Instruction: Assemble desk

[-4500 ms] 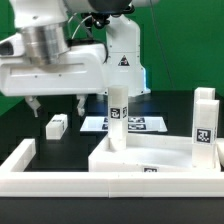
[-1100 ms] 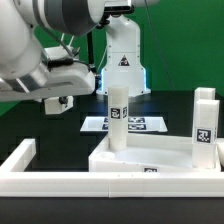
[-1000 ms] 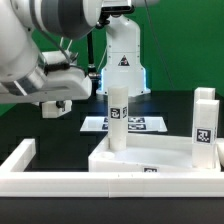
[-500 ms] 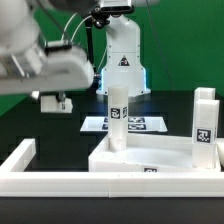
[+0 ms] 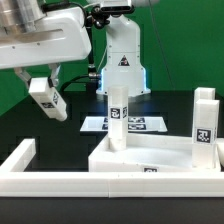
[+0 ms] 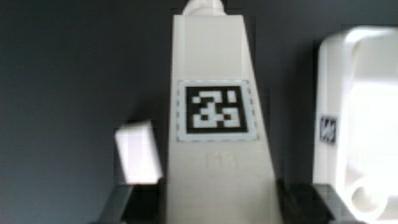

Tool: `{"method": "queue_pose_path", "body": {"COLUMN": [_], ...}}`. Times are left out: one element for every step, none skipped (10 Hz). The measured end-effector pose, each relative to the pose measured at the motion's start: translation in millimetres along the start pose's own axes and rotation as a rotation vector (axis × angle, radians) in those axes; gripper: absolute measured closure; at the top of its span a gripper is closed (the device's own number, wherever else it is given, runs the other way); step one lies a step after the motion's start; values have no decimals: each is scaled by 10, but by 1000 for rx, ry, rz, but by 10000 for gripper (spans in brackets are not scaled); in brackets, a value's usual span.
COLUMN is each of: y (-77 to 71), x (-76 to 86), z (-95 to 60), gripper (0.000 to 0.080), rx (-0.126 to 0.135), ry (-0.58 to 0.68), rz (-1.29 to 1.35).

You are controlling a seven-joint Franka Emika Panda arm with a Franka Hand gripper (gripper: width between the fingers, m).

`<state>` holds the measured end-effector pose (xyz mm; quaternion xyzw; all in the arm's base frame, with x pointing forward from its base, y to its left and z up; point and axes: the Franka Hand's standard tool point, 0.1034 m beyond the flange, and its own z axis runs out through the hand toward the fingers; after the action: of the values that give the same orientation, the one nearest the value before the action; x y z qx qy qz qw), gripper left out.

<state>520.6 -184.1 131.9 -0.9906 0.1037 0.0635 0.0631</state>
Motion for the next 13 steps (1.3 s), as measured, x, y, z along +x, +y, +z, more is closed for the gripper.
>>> {"method": "queue_pose_path", "body": {"y": [-185, -431, -675, -778, -730, -693, -664, -633, -653, -806, -994, -1101, -1240], "x": [66, 157, 284, 399, 378, 375, 423, 409, 398, 451, 545, 607, 633], "z": [-67, -217, -434, -601, -594, -562, -591, -567, -531, -468, -449, -495, -483], "gripper": [512, 512, 512, 512, 512, 512, 512, 512, 512, 512, 512, 512, 512], "rx": [-7, -5, 0, 2, 18, -2, -35, -59, -60, -84, -111, -109, -93], "ry": [80, 139, 213, 320, 379, 415, 500, 553, 547, 545, 545, 557, 578], "rz": [32, 52, 75, 90, 115, 117, 109, 107, 109, 122, 75, 59, 88]}}
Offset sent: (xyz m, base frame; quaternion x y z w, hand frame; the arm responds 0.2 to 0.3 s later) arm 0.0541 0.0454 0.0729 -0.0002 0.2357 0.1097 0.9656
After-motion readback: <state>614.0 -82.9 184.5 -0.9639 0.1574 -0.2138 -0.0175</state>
